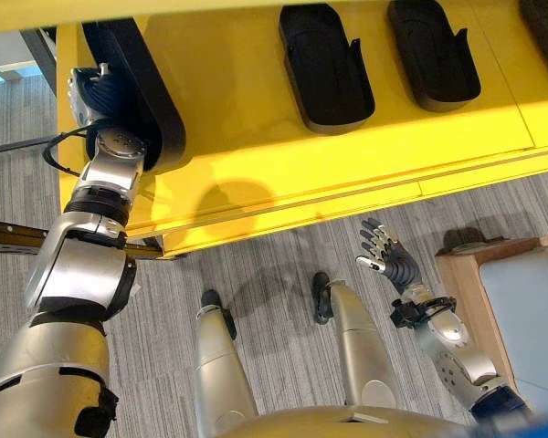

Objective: Move parts from the plastic box to the shelf.

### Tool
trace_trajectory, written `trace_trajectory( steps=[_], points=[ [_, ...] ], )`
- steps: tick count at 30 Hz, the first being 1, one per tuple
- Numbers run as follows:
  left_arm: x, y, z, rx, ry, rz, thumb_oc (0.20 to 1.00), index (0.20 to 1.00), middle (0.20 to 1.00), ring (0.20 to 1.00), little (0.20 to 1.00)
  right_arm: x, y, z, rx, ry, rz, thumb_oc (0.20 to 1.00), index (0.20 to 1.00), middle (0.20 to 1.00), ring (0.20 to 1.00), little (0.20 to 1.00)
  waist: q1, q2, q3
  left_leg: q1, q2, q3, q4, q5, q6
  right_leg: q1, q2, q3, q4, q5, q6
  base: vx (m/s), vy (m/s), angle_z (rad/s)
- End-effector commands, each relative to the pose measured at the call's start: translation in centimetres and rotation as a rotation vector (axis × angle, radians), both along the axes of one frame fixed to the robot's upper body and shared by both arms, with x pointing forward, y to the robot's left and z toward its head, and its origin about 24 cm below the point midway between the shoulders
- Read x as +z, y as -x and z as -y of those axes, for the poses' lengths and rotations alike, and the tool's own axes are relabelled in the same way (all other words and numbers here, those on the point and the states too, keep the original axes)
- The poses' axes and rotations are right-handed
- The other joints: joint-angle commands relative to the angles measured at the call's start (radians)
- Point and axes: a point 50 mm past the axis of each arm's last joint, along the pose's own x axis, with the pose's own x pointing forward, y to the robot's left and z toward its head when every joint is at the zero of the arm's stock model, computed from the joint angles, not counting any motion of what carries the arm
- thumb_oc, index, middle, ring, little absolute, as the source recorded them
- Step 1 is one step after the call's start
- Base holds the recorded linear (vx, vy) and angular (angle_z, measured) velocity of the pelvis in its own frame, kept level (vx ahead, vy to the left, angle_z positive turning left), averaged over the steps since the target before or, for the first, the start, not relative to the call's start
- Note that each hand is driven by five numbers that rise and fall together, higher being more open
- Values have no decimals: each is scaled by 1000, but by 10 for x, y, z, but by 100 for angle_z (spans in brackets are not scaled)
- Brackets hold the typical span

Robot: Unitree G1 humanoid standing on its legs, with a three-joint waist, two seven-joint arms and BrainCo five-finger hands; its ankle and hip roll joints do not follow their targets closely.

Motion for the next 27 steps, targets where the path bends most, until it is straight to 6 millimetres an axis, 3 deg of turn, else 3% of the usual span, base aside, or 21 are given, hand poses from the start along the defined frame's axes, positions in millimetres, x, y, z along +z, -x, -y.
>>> trace_trajectory(
  steps=[1,13,20,21,22,23,27],
  points=[
    [33,0,0,-17,28,141,1000,1000,1000,1000,1000,3,7,13,-22,6,24,1000,1000,1000,1000,1000,3,38,-76,-45,0,9,-17,43,46,19,-23,47,-88,63,64,0,0,0],
    [61,2,7,-109,122,301,1000,1000,1000,1000,1000,0,8,13,-19,8,7,1000,1000,1000,1000,1000,10,52,-96,-59,-4,2,-5,36,49,12,-29,44,-74,54,63,3,1,-1],
    [97,13,15,-150,-1,415,1000,1000,1000,1000,1000,1,9,18,-31,17,13,1000,1000,1000,1000,1000,19,58,-107,-61,-8,2,-4,33,51,10,-32,44,-69,52,63,-10,0,0],
    [106,17,20,-177,-40,456,1000,1000,1000,1000,1000,2,9,20,-37,14,20,1000,1000,1000,1000,1000,22,59,-107,-76,-11,2,-11,62,57,-2,-33,41,-76,78,58,7,-6,5],
    [110,20,23,-194,-59,484,1000,1000,1000,1000,1000,2,9,21,-43,14,18,1000,1000,1000,1000,1000,25,59,-110,-64,-11,-1,-4,33,51,8,-33,41,-69,52,63,-74,-11,7],
    [113,24,27,-213,-86,508,1000,1000,1000,1000,1000,2,9,21,-46,12,23,1000,1000,1000,1000,1000,27,60,-109,-77,-14,-2,-13,63,57,-3,-33,39,-76,77,57,3,-6,8],
    [107,39,47,-348,-182,568,1000,1000,1000,1000,1000,5,8,27,-71,12,36,1000,1000,1000,1000,1000,41,60,-103,-76,-19,-5,-12,62,60,1,-33,35,-75,75,55,-24,-2,7]
  ],
)
